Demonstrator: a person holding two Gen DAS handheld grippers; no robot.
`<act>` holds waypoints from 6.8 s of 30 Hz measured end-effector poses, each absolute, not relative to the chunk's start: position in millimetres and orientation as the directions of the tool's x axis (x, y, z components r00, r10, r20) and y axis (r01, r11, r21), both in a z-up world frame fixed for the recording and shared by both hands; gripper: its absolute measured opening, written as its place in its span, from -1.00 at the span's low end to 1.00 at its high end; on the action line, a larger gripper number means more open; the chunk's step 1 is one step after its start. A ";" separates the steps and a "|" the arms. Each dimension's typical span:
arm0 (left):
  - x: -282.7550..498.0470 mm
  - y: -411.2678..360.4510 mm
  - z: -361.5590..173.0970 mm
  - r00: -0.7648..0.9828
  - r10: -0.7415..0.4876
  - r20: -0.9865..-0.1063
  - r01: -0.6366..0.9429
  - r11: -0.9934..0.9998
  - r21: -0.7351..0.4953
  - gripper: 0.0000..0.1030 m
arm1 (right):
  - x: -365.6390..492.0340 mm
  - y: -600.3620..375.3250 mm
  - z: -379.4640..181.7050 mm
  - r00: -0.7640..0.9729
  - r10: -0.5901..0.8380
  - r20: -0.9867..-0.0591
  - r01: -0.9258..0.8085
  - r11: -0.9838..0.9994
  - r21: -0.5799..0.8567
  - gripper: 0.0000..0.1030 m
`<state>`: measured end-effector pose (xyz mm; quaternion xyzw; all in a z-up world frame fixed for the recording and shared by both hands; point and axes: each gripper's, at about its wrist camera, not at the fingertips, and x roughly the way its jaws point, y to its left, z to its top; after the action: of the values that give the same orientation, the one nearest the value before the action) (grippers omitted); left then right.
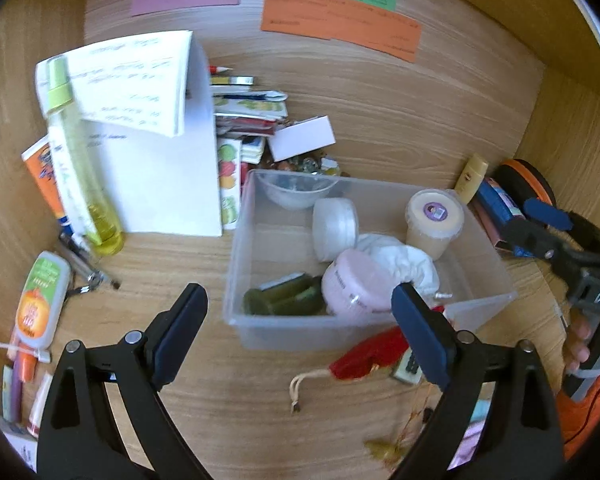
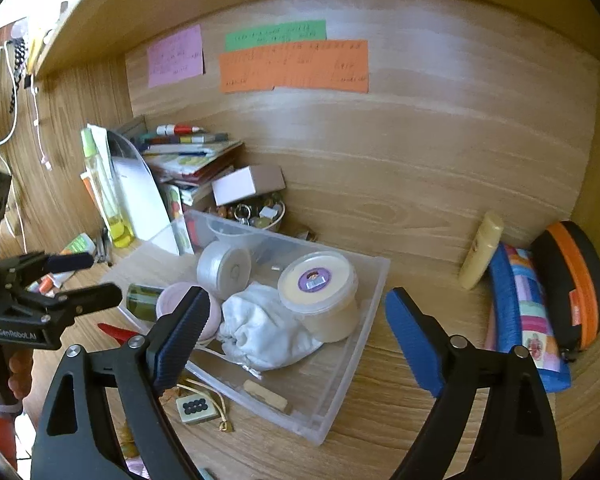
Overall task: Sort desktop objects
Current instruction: 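Grasp the red cloth pouch with the left gripper while the right grasps the white seashell, then carry the red pouch and seashell over the clear plastic box, then open both grippers to drop the pouch and seashell into the box, then grasp the green gourd charm with the left gripper while the right grasps the blue Max card box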
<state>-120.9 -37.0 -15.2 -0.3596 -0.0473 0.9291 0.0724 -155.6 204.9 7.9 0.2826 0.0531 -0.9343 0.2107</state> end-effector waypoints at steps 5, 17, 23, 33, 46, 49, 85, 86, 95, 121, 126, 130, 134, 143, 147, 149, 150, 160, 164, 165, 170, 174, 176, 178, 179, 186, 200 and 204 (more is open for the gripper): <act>-107.7 -41.2 -23.6 -0.723 0.169 -0.670 -0.089 -0.984 -0.152 0.83 | -137.5 209.6 13.6 -0.774 -0.347 -0.530 0.416 -0.909 -0.011 0.88; -90.5 -32.0 -50.1 -0.675 0.226 -0.702 -0.122 -0.973 -0.196 0.84 | -100.5 227.6 -15.4 -0.761 -0.292 -0.579 0.387 -0.921 -0.045 0.88; -95.0 -20.8 -63.0 -0.648 0.250 -0.719 -0.152 -0.968 -0.200 0.83 | -83.8 234.3 -41.1 -0.744 -0.258 -0.616 0.378 -0.923 -0.071 0.88; -112.7 -3.3 -77.7 -0.605 0.271 -0.749 -0.178 -0.963 -0.205 0.67 | -82.0 247.0 -69.3 -0.667 -0.279 -0.691 0.387 -0.922 -0.002 0.60; -133.2 14.3 -88.2 -0.568 0.305 -0.764 -0.163 -0.952 -0.258 0.44 | -86.0 235.5 -92.2 -0.585 -0.309 -0.750 0.448 -0.894 0.018 0.37; -132.9 16.2 -88.6 -0.574 0.296 -0.763 -0.162 -0.955 -0.249 0.32 | -87.4 231.7 -95.3 -0.573 -0.305 -0.761 0.463 -0.886 0.006 0.16; -85.0 -25.1 -52.7 -0.710 0.258 -0.656 -0.102 -0.959 -0.266 -0.57 | -83.6 239.1 -65.4 -0.641 -0.321 -0.697 0.442 -0.897 0.006 -0.69; -83.9 -25.8 -48.4 -0.721 0.248 -0.647 -0.099 -0.961 -0.258 -0.57 | -86.6 238.7 -63.8 -0.643 -0.323 -0.695 0.443 -0.897 0.007 -0.69; -83.6 -41.0 -22.7 -0.761 0.251 -0.598 -0.086 -0.953 -0.290 -0.57 | -94.2 243.5 -40.1 -0.685 -0.339 -0.645 0.429 -0.903 0.020 -0.69; -143.2 -47.1 31.9 -0.816 0.222 -0.534 -0.103 -0.964 -0.244 -0.57 | -152.6 179.8 31.4 -0.732 -0.426 -0.532 0.493 -0.870 0.017 -0.69; -160.2 -43.7 29.4 -0.800 0.250 -0.546 -0.121 -0.958 -0.261 -0.57 | -164.3 164.8 36.3 -0.731 -0.423 -0.536 0.498 -0.867 0.005 -0.69; -173.6 -39.9 21.2 -0.786 0.248 -0.567 -0.119 -0.960 -0.254 -0.57 | -177.7 154.7 33.3 -0.723 -0.421 -0.548 0.491 -0.871 0.021 -0.69; -186.6 -36.8 13.0 -0.772 0.245 -0.587 -0.111 -0.961 -0.255 -0.57 | -190.4 144.7 23.1 -0.702 -0.418 -0.577 0.491 -0.871 0.034 -0.69; -212.6 -30.0 -13.9 -0.746 0.234 -0.623 -0.086 -0.962 -0.258 -0.57 | -211.7 130.8 -8.8 -0.654 -0.395 -0.645 0.480 -0.876 0.050 -0.69; -220.5 -29.5 -26.4 -0.721 0.246 -0.647 -0.088 -0.960 -0.267 -0.57 | -222.0 134.7 -24.1 -0.636 -0.377 -0.673 0.451 -0.890 0.073 -0.69; -221.8 -30.6 -31.6 -0.710 0.250 -0.659 -0.086 -0.959 -0.271 -0.57 | -225.5 136.6 -29.2 -0.629 -0.369 -0.684 0.438 -0.895 0.081 -0.69; -222.7 -31.2 -34.2 -0.704 0.249 -0.665 -0.081 -0.959 -0.272 -0.57 | -227.1 136.9 -31.8 -0.627 -0.365 -0.688 0.432 -0.898 0.082 -0.69; -221.8 -28.2 -43.0 -0.692 0.227 -0.686 -0.071 -0.966 -0.248 -0.56 | -231.7 127.9 -47.9 -0.631 -0.324 -0.705 0.422 -0.906 0.039 -0.69; -220.8 -19.0 -43.8 -0.696 0.205 -0.689 -0.079 -0.974 -0.210 -0.50 | -233.2 126.9 -50.4 -0.624 -0.318 -0.714 0.423 -0.906 0.033 -0.69; -220.0 -17.6 -43.7 -0.697 0.204 -0.687 -0.081 -0.975 -0.207 -0.46 | -233.2 126.8 -50.5 -0.621 -0.320 -0.716 0.426 -0.904 0.036 -0.69; -220.4 -16.7 -42.9 -0.706 0.209 -0.676 -0.092 -0.974 -0.205 -0.27 | -232.0 126.8 -48.5 -0.631 -0.318 -0.708 0.423 -0.905 0.029 -0.53; -214.4 -17.9 -35.2 -0.727 0.248 -0.641 -0.125 -0.965 -0.232 -0.20 | -227.2 128.5 -40.1 -0.635 -0.353 -0.688 0.441 -0.896 0.053 -0.33; -211.7 -18.5 -31.1 -0.740 0.253 -0.623 -0.130 -0.963 -0.237 0.02 | -221.9 128.4 -32.3 -0.659 -0.351 -0.665 0.444 -0.895 0.032 -0.25; -209.3 -19.2 -27.4 -0.751 0.240 -0.616 -0.123 -0.966 -0.226 0.06 | -217.2 130.0 -25.3 -0.679 -0.349 -0.646 0.445 -0.895 0.016 -0.16; -208.5 -19.4 -25.9 -0.753 0.233 -0.616 -0.120 -0.968 -0.220 0.06 | -215.5 130.2 -22.4 -0.687 -0.342 -0.641 0.445 -0.896 0.001 -0.06; -194.0 -24.1 -7.0 -0.783 0.187 -0.593 -0.089 -0.978 -0.190 0.38 | -196.7 136.6 3.0 -0.772 -0.294 -0.564 0.420 -0.902 -0.104 0.48; -131.9 -31.8 30.6 -0.854 0.070 -0.516 0.000 -0.991 -0.134 0.95 | -153.5 144.3 25.3 -0.807 -0.286 -0.516 0.413 -0.899 -0.148 0.87; -110.6 -31.3 35.7 -0.871 0.055 -0.488 0.001 -0.993 -0.115 0.98 | -132.8 155.4 31.2 -0.827 -0.277 -0.489 0.394 -0.906 -0.152 0.93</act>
<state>-110.6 -31.3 35.7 -0.2533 -0.0558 0.9657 0.0139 -132.8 155.4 31.2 0.2350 0.1244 -0.9476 0.1773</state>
